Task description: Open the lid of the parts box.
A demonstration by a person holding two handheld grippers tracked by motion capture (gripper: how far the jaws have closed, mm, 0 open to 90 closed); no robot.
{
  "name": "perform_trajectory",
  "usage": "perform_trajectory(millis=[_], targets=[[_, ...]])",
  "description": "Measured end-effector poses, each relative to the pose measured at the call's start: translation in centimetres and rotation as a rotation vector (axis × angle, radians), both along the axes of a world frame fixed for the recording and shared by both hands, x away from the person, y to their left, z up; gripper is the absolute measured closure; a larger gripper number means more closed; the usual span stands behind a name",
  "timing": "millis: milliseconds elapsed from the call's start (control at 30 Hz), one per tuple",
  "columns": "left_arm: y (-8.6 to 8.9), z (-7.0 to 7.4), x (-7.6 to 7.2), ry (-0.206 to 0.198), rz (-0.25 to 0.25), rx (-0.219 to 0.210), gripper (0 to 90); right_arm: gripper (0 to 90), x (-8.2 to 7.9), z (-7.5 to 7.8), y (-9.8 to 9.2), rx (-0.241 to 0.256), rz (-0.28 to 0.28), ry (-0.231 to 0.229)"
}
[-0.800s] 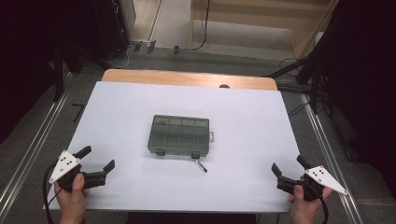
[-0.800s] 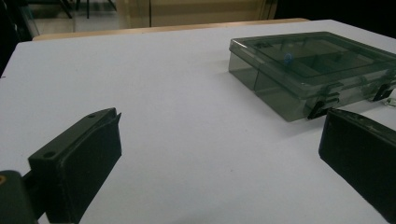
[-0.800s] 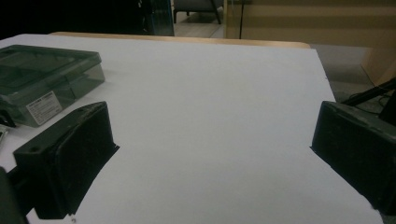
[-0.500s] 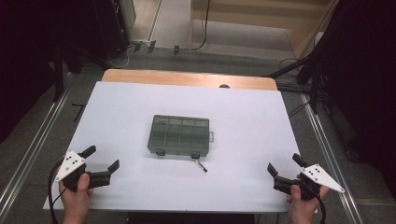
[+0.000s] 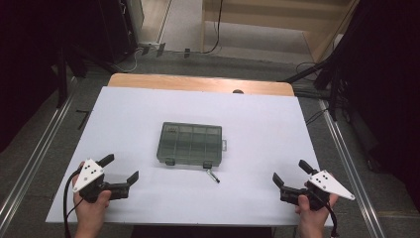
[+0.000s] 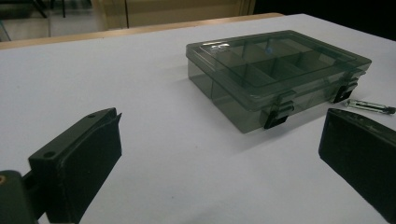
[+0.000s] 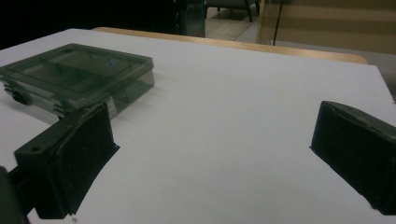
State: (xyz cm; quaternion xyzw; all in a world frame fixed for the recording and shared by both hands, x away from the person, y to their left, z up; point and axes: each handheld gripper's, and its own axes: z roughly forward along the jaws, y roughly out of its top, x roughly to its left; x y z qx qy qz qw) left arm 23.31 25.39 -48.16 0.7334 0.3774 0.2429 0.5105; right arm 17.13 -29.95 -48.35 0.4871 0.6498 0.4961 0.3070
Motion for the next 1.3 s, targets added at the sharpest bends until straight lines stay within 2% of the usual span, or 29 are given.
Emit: perform_trajectory(millis=[33,100,133,167,300,400,500,600,700,733,800,900,967,1033,1067,1100,1167,1200,1300], targets=[[-0.2,0.1,-0.1,-0.009,-0.009,-0.007,1.0,0.0,0.0,0.1,0.2,0.002,0.004,0.0],[-0.4,0.2,-0.2,-0.024,-0.01,-0.022,11.5,0.0,0.1,0.2,0.4,0.0,0.011,-0.003],[-0.6,0.4,-0.3,-0.026,-0.008,-0.029,11.5,0.0,0.1,0.3,0.6,-0.001,0.015,-0.005],[-0.9,0.4,-0.3,-0.024,-0.013,-0.028,13.6,0.8,0.1,0.4,0.8,0.0,0.017,-0.002],[-1.9,0.3,-0.1,-0.002,-0.016,-0.022,23.2,13.2,0.4,0.7,1.9,-0.007,0.029,-0.006],[-2.5,0.3,-0.1,0.003,-0.055,-0.026,36.0,13.2,0.6,0.7,2.6,-0.007,0.034,-0.007],[-2.9,0.4,0.0,0.008,-0.07,-0.028,47.2,14.3,0.9,0.7,3.4,0.009,0.059,-0.001],[-3.4,0.2,0.4,0.056,-0.104,-0.031,58.1,21.9,1.1,0.6,4.6,-0.004,0.068,0.008],[-3.5,0.1,0.5,0.077,-0.112,-0.03,64.5,26.8,1.1,0.5,5.3,-0.026,0.078,0.012],[-3.5,0.1,0.6,0.085,-0.112,-0.026,71.6,34.6,1.2,0.4,6.0,-0.04,0.099,0.02],[-3.6,0.1,0.9,0.11,-0.113,-0.025,77.3,43.4,1.2,0.3,6.5,-0.057,0.128,0.026],[-3.9,0.0,1.1,0.134,-0.115,-0.007,82.8,57.8,1.3,0.3,7.3,-0.065,0.171,0.053],[-4.0,0.0,1.1,0.14,-0.117,0.001,84.3,60.9,1.4,0.3,7.6,-0.07,0.173,0.062],[-4.2,0.0,1.3,0.149,-0.125,0.015,86.5,71.3,1.9,0.3,8.5,-0.104,0.178,0.086],[-4.3,0.0,1.3,0.152,-0.121,0.018,86.5,71.3,1.9,0.3,8.5,-0.104,0.178,0.086],[-4.4,-0.1,1.4,0.151,-0.129,0.026,89.1,76.8,2.3,0.3,9.0,-0.123,0.188,0.096],[-4.5,-0.1,1.4,0.157,-0.126,0.031,89.3,80.1,2.7,0.2,9.5,-0.117,0.224,0.112],[-4.5,-0.1,1.5,0.161,-0.13,0.033,89.3,80.1,2.7,0.2,9.5,-0.117,0.224,0.112],[-4.9,-0.4,1.7,0.174,-0.132,0.045,90.0,86.0,3.5,0.0,10.7,-0.134,0.272,0.146]])
